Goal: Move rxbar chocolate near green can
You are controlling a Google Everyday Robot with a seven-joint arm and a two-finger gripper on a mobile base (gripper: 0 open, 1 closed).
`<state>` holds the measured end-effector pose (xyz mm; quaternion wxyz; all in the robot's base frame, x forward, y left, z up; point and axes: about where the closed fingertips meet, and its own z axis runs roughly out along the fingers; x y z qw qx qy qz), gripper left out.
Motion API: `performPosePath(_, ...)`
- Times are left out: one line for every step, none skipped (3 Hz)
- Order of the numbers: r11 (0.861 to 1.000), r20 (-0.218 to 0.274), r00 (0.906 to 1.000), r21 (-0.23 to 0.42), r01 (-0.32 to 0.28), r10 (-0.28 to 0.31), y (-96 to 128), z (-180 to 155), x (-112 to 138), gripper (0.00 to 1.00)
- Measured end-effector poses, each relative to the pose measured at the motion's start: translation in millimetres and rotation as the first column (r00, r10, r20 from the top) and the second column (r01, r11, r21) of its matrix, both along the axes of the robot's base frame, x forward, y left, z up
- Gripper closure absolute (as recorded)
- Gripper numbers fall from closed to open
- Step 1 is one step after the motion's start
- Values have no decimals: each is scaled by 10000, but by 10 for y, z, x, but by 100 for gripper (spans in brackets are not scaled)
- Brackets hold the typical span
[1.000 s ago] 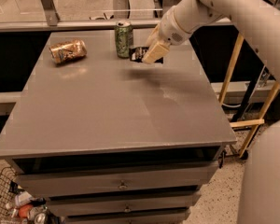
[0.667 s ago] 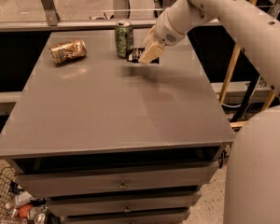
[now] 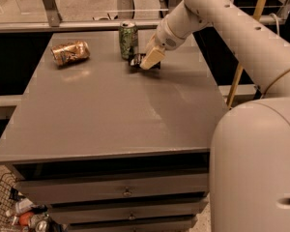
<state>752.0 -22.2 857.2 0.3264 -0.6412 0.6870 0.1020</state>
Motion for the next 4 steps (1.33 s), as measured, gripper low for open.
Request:
performPosePath(10000,-26,10000,0,-30,30,19,-22,2,82)
performPosePath(10000,-73,10000,-3,-66,66,43,-53,2,58)
performPosePath(9999,-118,9999,-6,-103,103,69,-83,3,35)
performPosePath(9999,-162,9998,-10,-138,138,92,-112,3,12)
